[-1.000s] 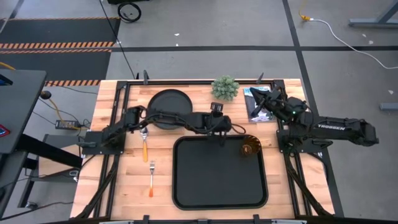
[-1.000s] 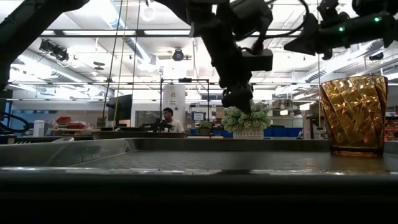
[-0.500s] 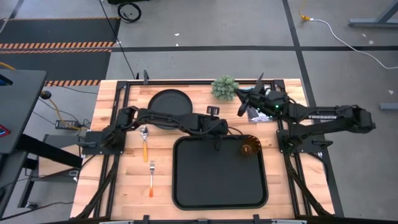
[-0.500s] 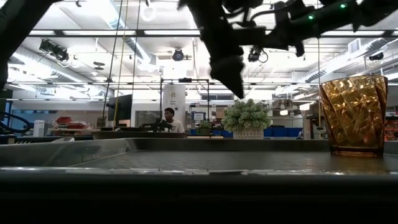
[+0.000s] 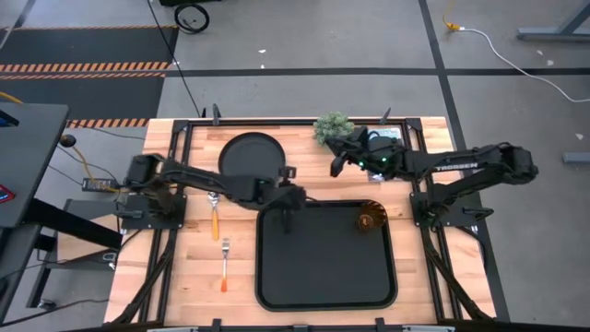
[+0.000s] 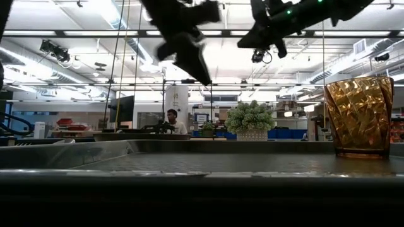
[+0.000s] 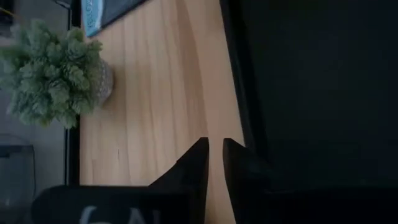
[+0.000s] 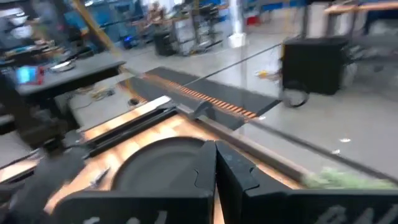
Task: Pick and place plate/cup/fork/spoon on tray
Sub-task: Put the black plate on the bottom right of the black serving tray
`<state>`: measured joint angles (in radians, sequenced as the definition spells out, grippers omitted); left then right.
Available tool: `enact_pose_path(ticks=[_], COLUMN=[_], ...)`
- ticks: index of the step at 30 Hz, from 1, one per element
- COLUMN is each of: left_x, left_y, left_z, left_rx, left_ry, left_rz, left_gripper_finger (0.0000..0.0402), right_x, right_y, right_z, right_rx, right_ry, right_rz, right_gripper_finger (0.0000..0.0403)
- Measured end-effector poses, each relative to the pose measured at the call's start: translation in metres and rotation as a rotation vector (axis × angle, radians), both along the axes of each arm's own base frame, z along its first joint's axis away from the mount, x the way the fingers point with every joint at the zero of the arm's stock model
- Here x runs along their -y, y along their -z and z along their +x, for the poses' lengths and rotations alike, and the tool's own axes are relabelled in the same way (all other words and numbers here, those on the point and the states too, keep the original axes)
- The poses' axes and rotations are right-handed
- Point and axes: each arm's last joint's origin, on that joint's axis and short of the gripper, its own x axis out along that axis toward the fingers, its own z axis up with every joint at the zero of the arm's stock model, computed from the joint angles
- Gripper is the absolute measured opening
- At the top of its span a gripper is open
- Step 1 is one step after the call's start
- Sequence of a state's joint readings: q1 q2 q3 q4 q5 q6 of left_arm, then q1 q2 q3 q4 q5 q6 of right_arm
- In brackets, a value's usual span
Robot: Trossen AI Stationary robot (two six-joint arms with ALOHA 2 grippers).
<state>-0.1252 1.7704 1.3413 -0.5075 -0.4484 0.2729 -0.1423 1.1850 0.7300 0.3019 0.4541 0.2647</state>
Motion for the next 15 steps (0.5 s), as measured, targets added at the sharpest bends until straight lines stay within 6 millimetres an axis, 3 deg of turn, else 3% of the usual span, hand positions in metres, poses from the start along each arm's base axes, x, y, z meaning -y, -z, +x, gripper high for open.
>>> enact_pose_path(ticks=[15], left_x=[-0.011], left_y=[-0.011], left_z=[-0.093], left_rx=[0.354], left_ry=[0.009], left_rz=[-0.149], left_gripper_finger=[0.0050], right_x=[0.005], right_y=[-0.004], right_z=[0.063], right_rx=[-0.056], right_ry=[-0.060], right_rz=[0.011], right_gripper_finger=[0.0012])
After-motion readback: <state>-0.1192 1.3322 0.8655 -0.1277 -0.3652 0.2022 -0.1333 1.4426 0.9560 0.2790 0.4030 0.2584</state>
